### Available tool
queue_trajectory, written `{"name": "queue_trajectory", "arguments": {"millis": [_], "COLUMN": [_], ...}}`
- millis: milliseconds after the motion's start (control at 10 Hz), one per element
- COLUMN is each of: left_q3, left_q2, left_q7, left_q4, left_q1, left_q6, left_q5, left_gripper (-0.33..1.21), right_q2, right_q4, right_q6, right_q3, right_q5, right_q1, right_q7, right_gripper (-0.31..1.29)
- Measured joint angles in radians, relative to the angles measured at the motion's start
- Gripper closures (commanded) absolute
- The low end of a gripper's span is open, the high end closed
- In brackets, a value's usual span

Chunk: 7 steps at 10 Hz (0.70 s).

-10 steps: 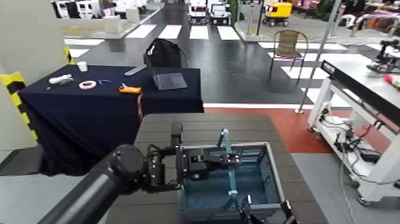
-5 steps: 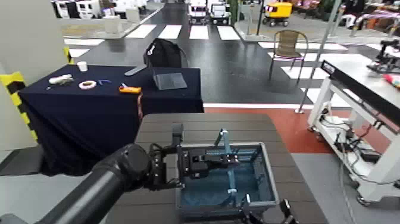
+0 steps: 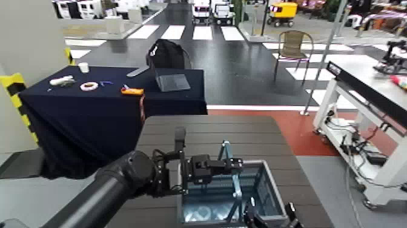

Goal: Place the crate on the table.

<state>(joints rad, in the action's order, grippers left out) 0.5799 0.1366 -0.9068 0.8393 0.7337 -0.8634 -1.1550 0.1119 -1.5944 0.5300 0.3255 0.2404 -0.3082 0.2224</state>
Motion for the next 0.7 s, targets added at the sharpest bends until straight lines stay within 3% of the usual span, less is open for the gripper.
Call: {"name": "queue_trajectory", "arguments": {"millis": [200, 300, 500, 700], "left_q3": [0.003, 0.017, 0.055, 0.065], "left_q2": [0.000, -0.002, -0.017, -0.022], "left_q7": [0.000, 0.000, 0.002, 0.003], "left_q4": [-0.018, -0.051, -0.126, -0.135], "left_q1": [0.010, 0.020, 0.021, 0.009], "left_q6": [0.019, 0.055, 0.122, 0.171], "left_q5": [0.001, 0.001, 0.001, 0.001], "left_gripper": [0.93, 0.64, 0.45, 0.15], "right_q2": [0.000, 0.001, 0.003, 0.003], "right_q4": [0.004, 0.006, 0.006, 0.003], "right_q6": [0.004, 0.007, 0.010, 0.010], "right_q3": [0.003, 0.005, 0.006, 0.003], "right_q5": [0.003, 0.005, 0.008, 0.009], "right_q1": [0.003, 0.005, 0.006, 0.002], "right_q7": [0.000, 0.000, 0.000, 0.000], "right_gripper": [0.14, 0.14, 0.14, 0.14]}}
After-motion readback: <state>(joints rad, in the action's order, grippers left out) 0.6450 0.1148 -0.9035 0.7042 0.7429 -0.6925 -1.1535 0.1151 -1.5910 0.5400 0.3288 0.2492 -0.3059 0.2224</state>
